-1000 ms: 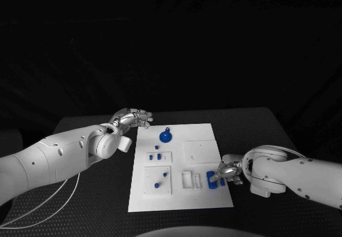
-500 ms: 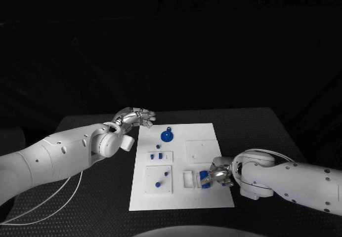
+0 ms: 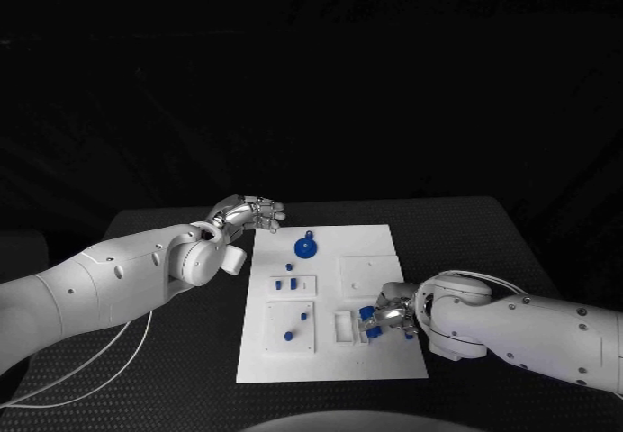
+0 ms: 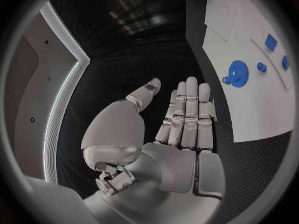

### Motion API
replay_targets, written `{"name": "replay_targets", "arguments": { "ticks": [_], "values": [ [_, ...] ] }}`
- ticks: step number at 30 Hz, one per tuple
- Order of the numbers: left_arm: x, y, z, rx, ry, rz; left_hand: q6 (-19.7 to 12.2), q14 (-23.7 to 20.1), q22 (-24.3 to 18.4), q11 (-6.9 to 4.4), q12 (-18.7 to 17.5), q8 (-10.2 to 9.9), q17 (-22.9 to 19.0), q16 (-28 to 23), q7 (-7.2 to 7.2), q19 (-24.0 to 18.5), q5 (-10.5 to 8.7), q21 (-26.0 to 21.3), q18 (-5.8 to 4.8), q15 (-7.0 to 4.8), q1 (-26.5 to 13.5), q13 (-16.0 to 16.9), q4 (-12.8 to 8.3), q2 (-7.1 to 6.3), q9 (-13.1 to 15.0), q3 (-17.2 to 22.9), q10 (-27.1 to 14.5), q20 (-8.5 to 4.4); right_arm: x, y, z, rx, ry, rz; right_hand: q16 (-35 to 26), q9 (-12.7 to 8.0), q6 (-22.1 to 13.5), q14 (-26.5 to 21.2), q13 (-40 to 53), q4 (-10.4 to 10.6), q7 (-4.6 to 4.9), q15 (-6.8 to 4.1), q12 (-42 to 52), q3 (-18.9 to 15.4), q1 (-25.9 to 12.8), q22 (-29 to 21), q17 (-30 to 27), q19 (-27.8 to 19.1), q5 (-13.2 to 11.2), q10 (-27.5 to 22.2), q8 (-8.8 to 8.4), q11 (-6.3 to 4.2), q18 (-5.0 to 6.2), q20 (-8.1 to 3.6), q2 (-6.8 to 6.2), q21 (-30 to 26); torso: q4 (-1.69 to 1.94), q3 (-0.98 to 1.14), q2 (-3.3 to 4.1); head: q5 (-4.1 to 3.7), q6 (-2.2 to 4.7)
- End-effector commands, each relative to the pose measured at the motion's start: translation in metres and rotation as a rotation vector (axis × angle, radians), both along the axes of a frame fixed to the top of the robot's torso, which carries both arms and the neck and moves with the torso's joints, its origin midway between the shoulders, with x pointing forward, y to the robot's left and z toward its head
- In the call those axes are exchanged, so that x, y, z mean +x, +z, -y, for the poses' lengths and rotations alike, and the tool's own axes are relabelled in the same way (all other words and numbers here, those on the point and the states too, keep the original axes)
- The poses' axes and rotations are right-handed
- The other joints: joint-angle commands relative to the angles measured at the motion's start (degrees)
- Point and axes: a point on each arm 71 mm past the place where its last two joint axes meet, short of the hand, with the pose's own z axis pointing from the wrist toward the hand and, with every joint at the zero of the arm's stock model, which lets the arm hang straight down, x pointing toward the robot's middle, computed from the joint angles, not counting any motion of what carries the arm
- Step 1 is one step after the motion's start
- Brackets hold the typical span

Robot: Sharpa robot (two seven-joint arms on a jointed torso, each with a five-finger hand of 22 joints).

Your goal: Assemble the parts on the task board

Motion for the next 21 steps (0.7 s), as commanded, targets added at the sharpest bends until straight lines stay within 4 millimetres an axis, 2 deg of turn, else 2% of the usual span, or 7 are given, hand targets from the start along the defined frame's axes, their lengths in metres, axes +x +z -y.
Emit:
{"name": "replay_targets", "arguments": {
  "ticks": [1, 2, 5, 8, 13, 18, 21],
  "values": [
    [-0.001, 0.0, 0.003, -0.017, -0.017, -0.002, -0.6, 0.3, 0.1, 0.03, 0.3, 0.0, 0.1, -0.3, -0.04, 0.4, -0.03, -0.2, 0.95, 0.06, -0.8, -0.1, 0.4, -0.02, 0.1, 0.0, -0.4, 0.1, 0.0, -0.004, 0.003, -0.022, -0.008, 0.011, -0.3, -0.4, 0.4, 0.5, 0.1, 0.4, 0.61, -0.03, -0.3, 0.3, -0.5, -0.1, 0.1, 0.1, -0.3, -0.6, -0.69, 0.24, 3.64, 0.43, 0.53, 0.2, 0.02, -0.02, 0.02, 0.22, -0.04],
    [-0.001, 0.0, 0.003, -0.017, -0.017, -0.002, -0.6, 0.3, 0.1, 0.03, 0.3, 0.0, 0.1, -0.3, -0.04, 0.4, -0.03, -0.3, 0.95, 0.06, -0.8, -0.1, 0.4, -0.01, 0.1, 0.0, -0.4, 0.1, 0.0, -0.004, 0.003, -0.022, -0.01, 0.013, -0.4, -0.4, 0.5, 0.6, 0.1, 0.4, 0.61, -0.03, -0.3, 0.5, -0.5, -0.1, 0.2, 0.1, -0.3, -0.6, -0.71, 0.24, 3.64, 0.44, 0.95, 0.2, -0.01, -0.01, -0.01, 0.33, -0.07],
    [-0.001, 0.0, 0.003, -0.016, -0.015, -0.002, -0.6, 0.3, 0.1, 0.04, 0.3, 0.0, 0.1, -0.3, -0.03, 0.4, -0.03, -0.3, 0.95, 0.06, -0.8, -0.1, 0.5, -0.01, 0.1, 0.0, -0.4, 0.1, 0.0, -0.003, 0.005, -0.014, -0.024, 0.018, -0.6, -0.3, 1.0, 0.7, 0.2, -0.5, 0.48, -0.1, -0.3, 1.4, 0.6, -0.1, 0.5, 0.0, -0.3, -0.6, -0.58, 0.13, 3.64, 0.4, 3.86, 0.3, -0.04, -0.02, -0.03, 0.4, -0.04],
    [-0.001, 0.0, 0.002, -0.016, -0.016, -0.003, -0.6, 0.3, 0.1, 0.04, 0.3, 0.0, 0.1, -0.3, -0.03, 0.4, -0.03, -0.3, 0.95, 0.06, -0.8, -0.1, 0.5, 0.0, 0.1, 0.0, -0.4, 0.1, -0.002, -0.002, 0.008, 0.01, -0.049, 0.005, -0.8, -0.1, 1.6, 0.8, 0.2, -1.7, 0.33, -0.19, -0.4, 2.2, 1.3, 0.0, 0.8, -0.2, -0.3, -0.4, -0.48, 0.0, 3.64, 0.53, 5.85, 0.4, -0.06, -0.01, -0.02, 0.48, -0.02],
    [-0.001, 0.0, 0.001, -0.014, -0.013, -0.004, -0.6, 0.3, 0.1, 0.04, 0.3, 0.0, 0.2, -0.4, -0.03, 0.4, -0.03, -0.3, 0.95, 0.06, -0.8, -0.1, 0.5, 0.01, 0.1, 0.0, -0.4, 0.1, -0.01, 0.0, 0.01, 0.069, -0.099, -0.048, -1.3, 0.0, 2.9, 1.1, 0.2, -3.2, 0.04, -0.42, -0.6, 3.9, 0.4, 0.1, 1.5, -0.2, -0.3, 0.1, -0.51, -0.27, 3.64, 0.99, 6.59, 0.6, -0.1, 0.02, -0.02, 0.89, -0.07],
    [-0.001, 0.0, 0.001, -0.014, -0.013, -0.005, -0.6, 0.4, 0.2, 0.04, 0.3, -0.1, 0.2, -0.4, -0.03, 0.4, -0.03, -0.3, 0.95, 0.06, -0.8, -0.1, 0.5, 0.0, 0.1, 0.0, -0.4, 0.1, -0.01, 0.009, 0.003, 0.105, -0.11, -0.048, -1.7, -0.1, 3.6, 1.3, 0.2, -4.0, -0.13, -0.54, -0.8, 4.5, -0.8, 0.1, 2.0, -0.2, -0.3, 0.5, -0.67, -0.44, 3.64, 1.23, 6.72, 0.8, -0.18, -0.02, 0.0, 1.07, -0.03],
    [-0.001, 0.0, 0.001, -0.014, -0.014, -0.005, -0.6, 0.4, 0.2, 0.04, 0.3, -0.1, 0.2, -0.4, -0.03, 0.4, -0.03, -0.3, 0.96, 0.06, -0.8, -0.1, 0.5, 0.0, 0.1, 0.0, -0.4, 0.1, -0.009, 0.012, 0.0, 0.118, -0.115, -0.052, -1.9, -0.1, 3.9, 1.4, 0.2, -4.3, -0.2, -0.61, -0.8, 4.6, -1.2, 0.1, 2.1, -0.1, -0.3, 0.6, -0.75, -0.5, 3.64, 1.28, 6.75, 0.9, -0.09, 0.01, 0.01, 1.23, -0.1]
  ]
}}
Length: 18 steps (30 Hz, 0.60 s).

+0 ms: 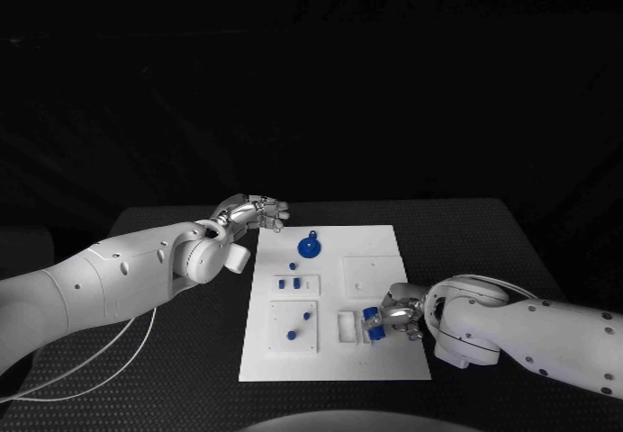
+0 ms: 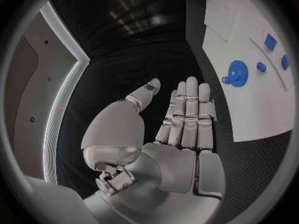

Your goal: Assemble the parts on the task board

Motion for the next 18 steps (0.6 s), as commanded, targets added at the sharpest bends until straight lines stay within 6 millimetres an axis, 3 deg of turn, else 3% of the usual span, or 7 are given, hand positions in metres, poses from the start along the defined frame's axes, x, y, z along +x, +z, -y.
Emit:
{"name": "replay_targets", "arguments": {
  "ticks": [1, 18],
  "values": [
    [-0.001, 0.0, 0.003, -0.015, -0.015, -0.002, -0.4, 0.4, 0.1, 0.04, 0.3, -0.1, 0.1, -0.4, 0.13, 0.4, -0.02, -0.3, 0.71, 0.07, -0.3, -0.1, 0.4, 0.01, 0.1, 0.1, -0.4, 0.09, 0.0, 0.002, -0.004, 0.041, -0.042, -0.027, -0.3, 0.0, 1.2, 0.4, 0.0, -0.2, 0.64, -0.08, -0.3, 0.2, -0.6, 0.1, 0.1, 0.1, 0.0, 0.4, 0.02, -0.06, 3.52, 0.5, 0.0, 0.3, 0.08, 0.02, 0.02, 0.28, -0.05],
    [-0.001, 0.001, 0.003, -0.016, -0.018, -0.004, -0.5, 0.4, 0.1, 0.05, 0.3, -0.1, 0.1, -0.5, 0.13, 0.4, -0.02, -0.4, 0.72, 0.07, -0.3, -0.1, 0.4, -0.02, 0.1, 0.1, -0.4, 0.09, 0.006, -0.003, -0.033, 0.051, -0.005, -0.076, -0.9, -0.3, 1.6, 0.6, 0.1, -0.6, 0.61, -0.13, -0.7, 0.0, -2.6, 0.0, 0.7, 0.1, 0.0, 0.5, -0.53, -0.1, 3.52, 0.66, -0.47, 0.4, 0.17, -0.02, 0.08, 0.89, -0.2]
  ]
}}
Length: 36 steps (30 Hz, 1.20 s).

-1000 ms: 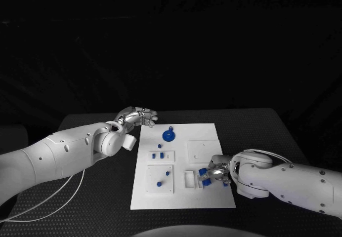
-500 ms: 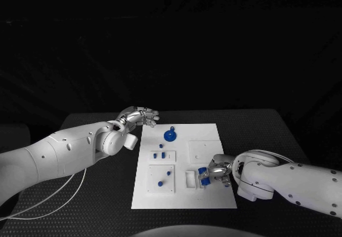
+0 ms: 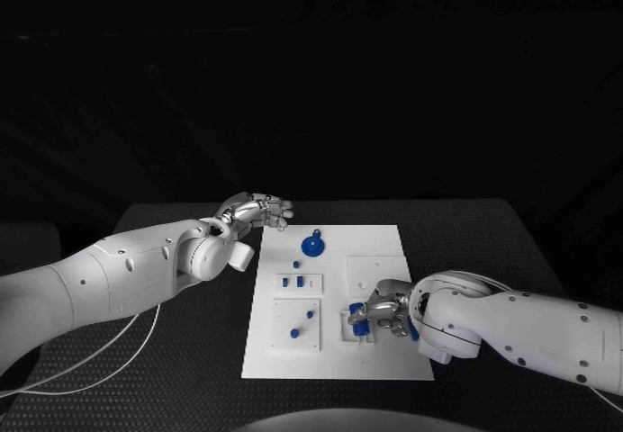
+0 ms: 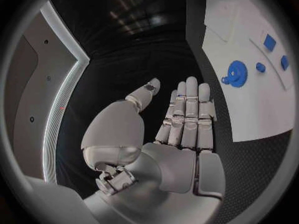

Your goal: Assemble the parts on the task board

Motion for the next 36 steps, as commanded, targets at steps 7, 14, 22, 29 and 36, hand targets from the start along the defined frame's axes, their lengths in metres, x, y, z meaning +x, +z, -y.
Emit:
{"name": "replay_targets", "arguments": {
  "ticks": [7, 14, 22, 29, 36],
  "values": [
    [-0.001, 0.0006, 0.0027, -0.016, -0.017, -0.002, -0.3, 0.4, 0.1, 0.06, 0.3, -0.1, 0.1, -0.3, -0.06, 0.4, -0.02, -0.4, 0.57, 0.07, -0.3, -0.1, 0.4, -0.02, 0.1, 0.1, -0.4, 0.1, -0.0006, -0.0051, -0.0049, -0.012, 0.024, -0.043, -0.4, -0.1, 1.1, 0.2, 0.1, -0.3, 0.61, -0.1, -0.3, -0.2, -0.8, 0.0, 0.2, -0.2, 0.0, 0.3, -0.31, 0.1, 3.37, 0.47, -0.07, 0.2, -0.07, 0.06, 0.01, 0.33, -0.13],
    [-0.0012, 0.0007, 0.0031, -0.017, -0.019, -0.002, -0.3, 0.4, 0.1, 0.07, 0.3, -0.1, 0.2, -0.3, -0.05, 0.4, -0.03, -0.4, 0.56, 0.08, -0.4, -0.1, 0.5, -0.03, 0.1, 0.1, -0.4, 0.1, -0.0026, -0.0068, -0.0075, -0.02, 0.041, -0.049, -0.6, -0.2, 1.2, 0.2, 0.2, -0.6, 0.63, -0.08, -0.4, -0.4, -1.3, 0.0, 0.4, -0.3, 0.0, 0.1, -0.51, 0.12, 3.37, 0.51, -0.57, 0.2, -0.11, 0.09, 0.0, 0.62, -0.32],
    [-0.0012, 0.0007, 0.002, -0.016, -0.018, -0.003, -0.3, 0.4, 0.1, 0.07, 0.3, -0.1, 0.2, -0.4, -0.05, 0.4, -0.03, -0.5, 0.56, 0.09, -0.4, -0.1, 0.5, -0.04, 0.1, 0.1, -0.5, 0.11, -0.0043, -0.0072, -0.0094, -0.021, 0.052, -0.056, -0.8, -0.3, 1.3, 0.3, 0.2, -0.8, 0.63, -0.07, -0.5, -0.6, -1.6, 0.0, 0.6, -0.4, 0.0, 0.1, -0.66, 0.12, 3.37, 0.53, -1.41, 0.2, -0.13, 0.08, 0.0, 0.86, -0.58],
    [-0.0015, 0.0007, 0.0023, -0.017, -0.02, -0.004, -0.3, 0.4, 0.2, 0.08, 0.3, -0.1, 0.2, -0.4, -0.05, 0.4, -0.03, -0.5, 0.56, 0.09, -0.4, -0.1, 0.5, -0.04, 0.1, 0.1, -0.5, 0.11, -0.0029, -0.0077, -0.0088, -0.025, 0.049, -0.049, -1.0, -0.3, 1.3, 0.3, 0.3, -0.6, 0.69, -0.04, -0.6, -1.2, -2.4, 0.0, 0.8, -0.3, 0.0, 0.0, -0.85, 0.17, 3.37, 0.57, -3.25, 0.2, -0.08, 0.05, 0.0, 1.05, -0.6],
    [-0.0017, 0.0007, 0.0024, -0.017, -0.02, -0.004, -0.3, 0.4, 0.2, 0.08, 0.3, -0.1, 0.3, -0.4, -0.04, 0.4, -0.03, -0.5, 0.56, 0.09, -0.4, -0.1, 0.5, -0.05, 0.1, 0.1, -0.5, 0.12, -0.0031, -0.008, -0.01, -0.027, 0.059, -0.045, -1.5, -0.3, 1.1, 0.2, 0.4, -0.8, 0.78, 0.03, -0.9, -3.7, -3.7, -0.1, 1.1, -0.5, 0.0, -0.2, -1.18, 0.26, 3.37, 0.54, -4.87, 0.2, -0.09, 0.06, 0.0, 1.22, -0.73]
  ]
}}
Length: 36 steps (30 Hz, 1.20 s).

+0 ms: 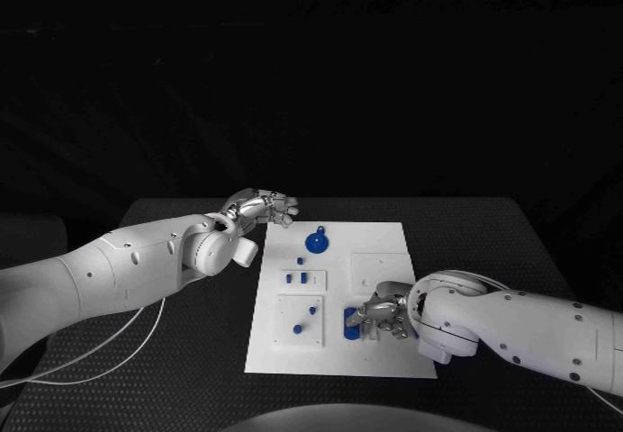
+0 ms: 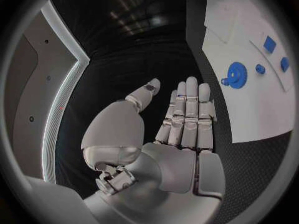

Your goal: Assemble the parts on the task board

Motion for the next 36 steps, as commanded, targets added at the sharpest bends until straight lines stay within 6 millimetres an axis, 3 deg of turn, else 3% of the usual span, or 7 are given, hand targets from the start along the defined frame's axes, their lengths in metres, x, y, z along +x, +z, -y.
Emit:
{"name": "replay_targets", "arguments": {
  "ticks": [1, 12, 18, 24, 32, 36],
  "values": [
    [-0.0007, 0.0007, 0.0026, -0.015, -0.015, 0.0, -0.3, 0.4, 0.1, 0.09, 0.3, -0.1, 0.1, -0.2, -0.05, 0.4, -0.03, -0.3, 0.94, 0.1, -0.4, -0.1, 0.4, -0.05, 0.1, -0.1, -0.5, 0.12, -0.002, -0.0004, -0.0034, 0.002, 0.03, -0.003, -0.5, 0.0, 0.8, 0.1, 0.1, -0.2, 0.93, -0.11, -0.3, -1.1, -0.2, -0.1, 0.2, -0.2, 0.0, -0.5, -0.4, 0.07, 3.17, 0.2, -0.88, 0.2, -0.01, 0.01, 0.0, 0.13, -0.09],
    [-0.0006, 0.0007, 0.0012, -0.014, -0.013, -0.001, -0.4, 0.4, 0.1, 0.1, 0.3, -0.1, 0.2, -0.3, -0.04, 0.4, -0.03, -0.3, 0.94, 0.1, -0.4, -0.1, 0.5, -0.06, 0.1, -0.1, -0.5, 0.12, -0.002, 0.0018, -0.0008, 0.0, 0.062, 0.037, -0.8, 0.1, 0.6, 0.0, 0.2, -0.8, 0.93, -0.13, -0.4, -2.8, -0.1, -0.2, 0.5, -0.5, 0.0, -0.7, -0.62, 0.07, 3.17, -0.01, -1.2, 0.1, -0.01, 0.01, -0.01, 0.24, -0.1],
    [-0.0006, 0.0006, 0.0008, -0.013, -0.012, -0.001, -0.4, 0.4, 0.1, 0.1, 0.3, -0.1, 0.2, -0.3, -0.04, 0.4, -0.03, -0.3, 0.94, 0.11, -0.4, -0.1, 0.5, -0.07, 0.1, -0.1, -0.5, 0.13, -0.0071, 0.0031, 0.0, 0.016, 0.099, 0.018, -1.2, 0.3, 0.8, 0.2, 0.4, -3.4, 0.87, -0.2, -0.4, -2.6, 5.0, -0.3, 1.0, -0.4, 0.0, -0.6, -0.63, 0.0, 3.17, -0.33, -2.69, 0.1, -0.03, 0.04, 0.0, 0.28, 0.02],
    [-0.0005, 0.0006, 0.001, -0.013, -0.012, -0.001, -0.4, 0.4, 0.1, 0.1, 0.3, -0.1, 0.2, -0.3, -0.03, 0.4, -0.02, -0.4, 0.94, 0.11, -0.5, -0.1, 0.5, -0.06, 0.1, -0.1, -0.5, 0.13, -0.0088, 0.0036, 0.0019, 0.02, 0.104, 0.013, -1.5, 0.5, 1.0, 0.3, 0.5, -3.9, 0.86, -0.18, -0.5, -3.2, 8.0, -0.5, 1.4, -0.3, 0.0, -0.4, -0.67, 0.01, 3.17, -0.19, -3.13, 0.1, -0.06, 0.06, -0.01, 0.28, 0.05],
    [-0.0006, 0.0006, 0.0011, -0.014, -0.013, -0.001, -0.4, 0.4, 0.2, 0.1, 0.3, -0.1, 0.3, -0.4, -0.03, 0.4, -0.03, -0.4, 0.94, 0.11, -0.5, -0.1, 0.5, -0.06, 0.1, -0.1, -0.5, 0.13, -0.0081, 0.0032, 0.0, 0.015, 0.099, 0.014, -1.6, 0.6, 1.4, 0.4, 0.5, -3.9, 0.77, -0.25, -0.5, -3.9, 9.2, -0.6, 1.7, -0.3, 0.0, -0.2, -0.63, -0.07, 3.17, -0.08, -2.55, 0.1, -0.03, 0.05, 0.0, 0.23, 0.0],
    [-0.0007, 0.0006, 0.0013, -0.014, -0.014, -0.002, -0.4, 0.4, 0.2, 0.11, 0.3, -0.1, 0.3, -0.4, -0.03, 0.4, -0.03, -0.4, 0.94, 0.11, -0.5, -0.1, 0.5, -0.06, 0.1, -0.1, -0.5, 0.13, -0.0063, 0.0027, 0.0008, 0.016, 0.088, 0.018, -1.8, 0.7, 1.6, 0.6, 0.6, -3.9, 0.69, -0.32, -0.5, -4.5, 9.6, -0.7, 1.9, -0.2, 0.0, 0.1, -0.62, -0.16, 3.17, -0.01, -0.53, 0.2, -0.01, 0.03, 0.02, 0.16, -0.04]
  ]
}}
